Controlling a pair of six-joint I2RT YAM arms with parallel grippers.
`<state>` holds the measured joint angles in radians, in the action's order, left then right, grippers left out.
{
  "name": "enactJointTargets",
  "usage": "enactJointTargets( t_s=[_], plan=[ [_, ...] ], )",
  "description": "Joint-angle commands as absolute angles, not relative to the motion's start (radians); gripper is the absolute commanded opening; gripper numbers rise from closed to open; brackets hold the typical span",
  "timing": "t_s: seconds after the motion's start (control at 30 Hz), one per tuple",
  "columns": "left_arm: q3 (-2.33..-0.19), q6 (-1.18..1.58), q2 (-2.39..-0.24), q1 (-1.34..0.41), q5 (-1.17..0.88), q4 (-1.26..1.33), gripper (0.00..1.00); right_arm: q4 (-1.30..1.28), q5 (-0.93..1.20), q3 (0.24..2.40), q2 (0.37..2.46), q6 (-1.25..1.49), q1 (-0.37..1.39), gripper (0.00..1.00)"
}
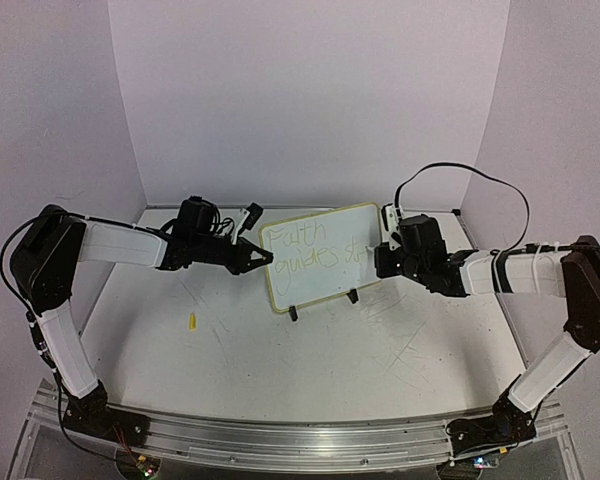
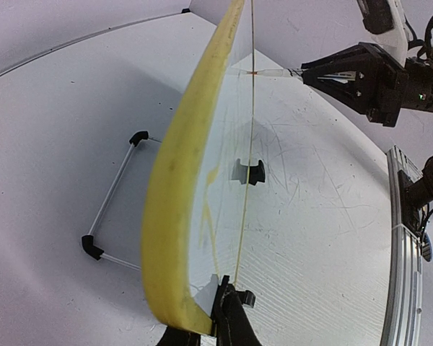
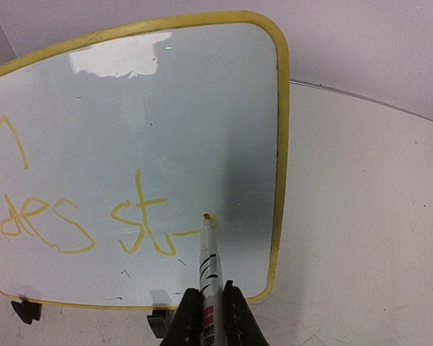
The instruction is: Write a sentence on the whiteboard
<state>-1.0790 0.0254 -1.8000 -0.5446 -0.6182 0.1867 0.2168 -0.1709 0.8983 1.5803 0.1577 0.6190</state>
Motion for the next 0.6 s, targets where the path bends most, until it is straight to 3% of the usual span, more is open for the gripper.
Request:
enactJointTargets(
  t_s=[0.0, 0.57],
  plan=[
    [-1.084, -0.083, -1.812, -0.517, -0.394, 0.110, 0.00, 0.244, -0.132, 0.940, 1.587, 0.160, 0.632, 0.00],
    [-1.087, -0.084, -1.813, -0.517, -0.394, 0.110, 0.00, 0.166, -0.204, 0.913, 1.611, 0.182, 0.640, 0.00]
  ],
)
